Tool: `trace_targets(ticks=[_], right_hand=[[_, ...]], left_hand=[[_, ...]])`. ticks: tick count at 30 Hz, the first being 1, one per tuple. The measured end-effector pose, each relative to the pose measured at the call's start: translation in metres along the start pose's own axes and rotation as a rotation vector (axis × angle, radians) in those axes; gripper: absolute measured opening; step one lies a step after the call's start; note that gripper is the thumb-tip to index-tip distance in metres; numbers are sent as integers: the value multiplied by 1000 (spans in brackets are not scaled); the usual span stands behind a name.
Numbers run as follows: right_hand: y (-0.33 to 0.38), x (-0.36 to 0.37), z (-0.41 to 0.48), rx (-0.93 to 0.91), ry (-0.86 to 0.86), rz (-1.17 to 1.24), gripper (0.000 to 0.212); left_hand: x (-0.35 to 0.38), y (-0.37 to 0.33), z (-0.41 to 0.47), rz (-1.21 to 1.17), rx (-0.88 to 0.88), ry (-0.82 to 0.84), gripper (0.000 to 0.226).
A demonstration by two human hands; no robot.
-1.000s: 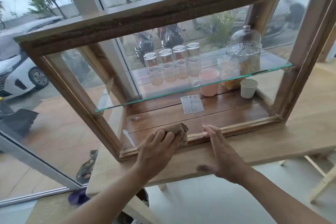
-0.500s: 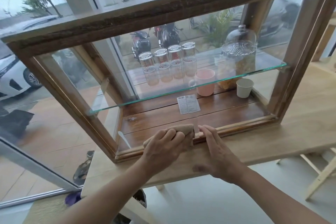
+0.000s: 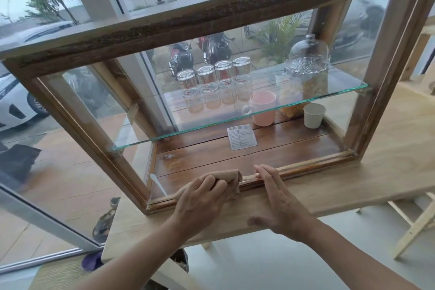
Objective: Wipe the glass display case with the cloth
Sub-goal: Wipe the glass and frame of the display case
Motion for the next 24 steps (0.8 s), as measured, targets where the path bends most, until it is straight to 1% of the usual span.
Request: trace_targets(ticks=[2,6,8,11,13,15,18,21,24], right_hand=[[1,0,1,0,-3,0,116],[-1,0,0,2,7,-6,117],[-1,0,0,9,9,-5,117],[1,-2,0,3,4,-1,116],[2,-3,-1,-3,12,1,116],[3,-3,-1,-10,20,5,117],[3,-2,0,-4,21,-12,117],[4,-2,-1,-14,7,-13,117],[4,-2,0,-31,8,-25,116]], left_hand=[[4,-10,9,-22,17,21,34],[-12,7,19,9,-53,-50,33],[-10,14,0,16,-54,-33,34],[5,-2,-9,-31,-45,44,27],[2,-8,5,-56,-39,35,35],[-12,7,9,-17,-51,-19,36],[-23,31,-9,4,-88,-31,33],[-8,10,-10,-42,-66,26,25],[1,-17,23,-78,-18,11,32]])
Point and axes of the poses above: each hand's wrist, its own z-axis towards the middle knuckle, its own x-axis out of the palm, y = z × x, the point moved 4 cm from there along z, towards the middle knuckle, and after that the axes turned 5 degrees about y, right-handed, at the moved point
